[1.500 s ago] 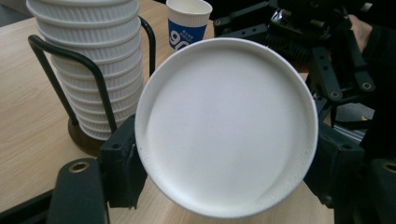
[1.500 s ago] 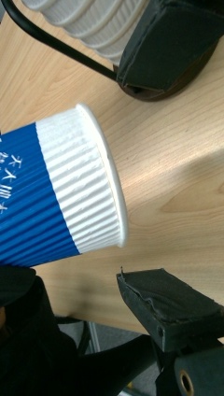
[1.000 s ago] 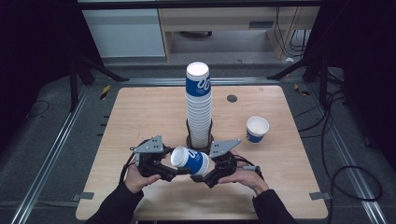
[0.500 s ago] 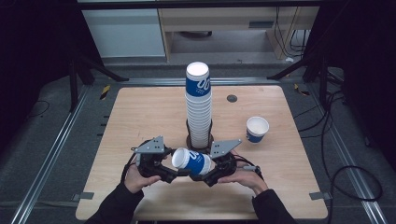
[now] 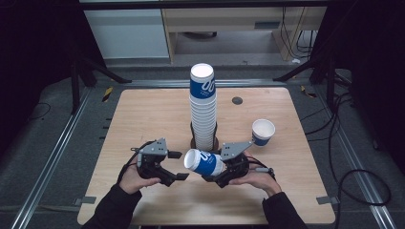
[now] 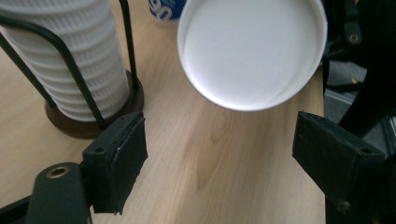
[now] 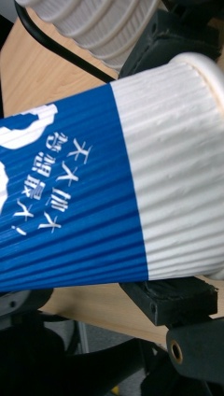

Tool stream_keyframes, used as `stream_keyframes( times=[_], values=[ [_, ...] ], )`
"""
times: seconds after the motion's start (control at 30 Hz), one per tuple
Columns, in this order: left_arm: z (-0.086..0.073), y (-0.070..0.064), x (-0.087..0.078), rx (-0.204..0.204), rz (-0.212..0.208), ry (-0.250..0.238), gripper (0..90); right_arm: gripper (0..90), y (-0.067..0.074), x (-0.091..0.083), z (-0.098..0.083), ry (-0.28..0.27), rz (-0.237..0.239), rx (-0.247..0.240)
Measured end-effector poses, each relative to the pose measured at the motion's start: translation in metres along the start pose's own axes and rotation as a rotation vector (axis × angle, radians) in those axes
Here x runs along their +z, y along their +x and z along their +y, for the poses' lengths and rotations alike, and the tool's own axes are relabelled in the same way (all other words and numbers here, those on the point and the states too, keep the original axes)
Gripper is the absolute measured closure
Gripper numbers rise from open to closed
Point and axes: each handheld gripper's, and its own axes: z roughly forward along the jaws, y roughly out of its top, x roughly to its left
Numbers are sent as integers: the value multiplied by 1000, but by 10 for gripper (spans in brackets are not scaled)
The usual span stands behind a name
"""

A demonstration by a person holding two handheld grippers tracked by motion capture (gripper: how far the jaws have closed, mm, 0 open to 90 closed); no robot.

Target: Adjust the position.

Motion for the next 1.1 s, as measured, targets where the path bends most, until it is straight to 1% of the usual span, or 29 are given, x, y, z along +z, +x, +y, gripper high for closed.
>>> stream_keyframes(
  times=[0.03, 0.17, 0.2, 0.23, 0.3, 0.37, 0.53, 0.57, 0.67, 0.73, 0.83, 0.97, 1.07, 1.1],
  values=[
    [-1, 0, 2, 8, 6, 12, 165, 154, 0, 1, 0, 7, 0, -8],
    [-1, -2, 7, 24, -4, 47, 161, 154, 3, 6, -2, 52, 1, -26],
    [-1, -3, 9, 37, -7, 66, 159, 154, 3, 8, -3, 60, 4, -32],
    [-1, -4, 10, 40, -5, 72, 159, 154, 5, 11, -3, 79, 10, -40],
    [-1, -5, 12, 47, -12, 89, 160, 154, 7, 14, -4, 96, 20, -48],
    [-2, -6, 15, 51, -20, 106, 160, 154, 10, 19, -4, 124, 27, -66],
    [-2, -9, 22, 69, -29, 154, 162, 154, 15, 29, -5, 174, 39, -97],
    [-3, -10, 24, 73, -30, 169, 163, 153, 16, 30, -5, 177, 43, -101],
    [-3, -11, 29, 80, -40, 193, 173, 154, 20, 34, -4, 194, 52, -114],
    [-4, -13, 31, 80, -54, 200, 195, 154, 21, 36, -4, 199, 57, -120],
    [-4, -14, 32, 87, -61, 208, 246, 153, 22, 38, -5, 213, 63, -123],
    [-4, -13, 31, 79, -67, 194, 250, 149, 22, 37, -4, 211, 63, -114],
    [-4, -12, 30, 79, -69, 183, 252, 137, 21, 37, -4, 197, 66, -115],
    [-4, -12, 29, 76, -69, 180, 252, 130, 21, 36, -4, 191, 59, -122]
  ],
)
